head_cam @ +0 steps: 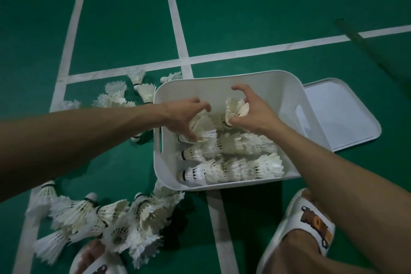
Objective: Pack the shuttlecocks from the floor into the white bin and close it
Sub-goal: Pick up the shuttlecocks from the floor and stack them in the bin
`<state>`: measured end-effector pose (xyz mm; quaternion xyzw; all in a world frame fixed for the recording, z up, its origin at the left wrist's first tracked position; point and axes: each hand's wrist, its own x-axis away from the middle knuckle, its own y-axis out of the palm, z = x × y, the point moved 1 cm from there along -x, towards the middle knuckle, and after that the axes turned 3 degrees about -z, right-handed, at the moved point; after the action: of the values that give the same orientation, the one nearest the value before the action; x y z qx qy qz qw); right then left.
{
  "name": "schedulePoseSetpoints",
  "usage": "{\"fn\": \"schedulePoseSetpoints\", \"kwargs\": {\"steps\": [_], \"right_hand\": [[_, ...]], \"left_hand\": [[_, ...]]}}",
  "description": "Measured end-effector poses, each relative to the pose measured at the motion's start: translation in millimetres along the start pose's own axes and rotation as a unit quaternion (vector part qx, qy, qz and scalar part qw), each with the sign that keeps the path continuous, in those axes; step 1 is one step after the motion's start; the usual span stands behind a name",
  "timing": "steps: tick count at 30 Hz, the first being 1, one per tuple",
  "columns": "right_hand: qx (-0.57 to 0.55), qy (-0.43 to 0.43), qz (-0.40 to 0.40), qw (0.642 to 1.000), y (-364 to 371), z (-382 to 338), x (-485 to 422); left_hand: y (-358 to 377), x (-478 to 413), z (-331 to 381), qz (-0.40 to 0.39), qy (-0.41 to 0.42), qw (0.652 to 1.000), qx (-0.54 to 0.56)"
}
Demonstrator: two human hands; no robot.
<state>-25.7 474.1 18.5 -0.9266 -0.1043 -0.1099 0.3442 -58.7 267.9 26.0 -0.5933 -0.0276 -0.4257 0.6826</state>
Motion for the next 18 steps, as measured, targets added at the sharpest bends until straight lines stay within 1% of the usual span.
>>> {"fn": "schedulePoseSetpoints", "kwargs": {"steps": [1, 2, 5, 8, 10, 12, 14, 18], "right_hand": [[-0.022, 0.002, -0.004, 1.000, 4, 2, -1], [-0.045, 0.004, -0.008, 0.999, 8, 3, -3], [-0.084, 0.013, -0.021, 0.996, 20, 4, -5], [-0.095, 0.029, -0.016, 0.995, 26, 7, -5], [-0.067, 0.043, -0.034, 0.996, 33, 12, -5], [0.010, 0.042, -0.087, 0.995, 39, 13, -3], [0.052, 0.042, -0.120, 0.991, 39, 11, -4], [0.030, 0.046, -0.096, 0.994, 26, 6, -10]], "left_hand": [[4, -2, -2, -0.030, -0.012, 0.999, -0.024], [8, -5, -2, -0.042, -0.018, 0.998, -0.044], [13, -15, 0, -0.012, -0.009, 0.998, -0.065], [16, -19, 1, 0.016, 0.000, 0.998, -0.063], [18, -19, 0, 0.021, -0.001, 0.998, -0.062], [19, -20, -1, 0.024, -0.002, 0.998, -0.060], [19, -20, -3, 0.022, -0.005, 0.998, -0.052], [18, -20, -5, 0.009, -0.010, 0.999, -0.032]]}}
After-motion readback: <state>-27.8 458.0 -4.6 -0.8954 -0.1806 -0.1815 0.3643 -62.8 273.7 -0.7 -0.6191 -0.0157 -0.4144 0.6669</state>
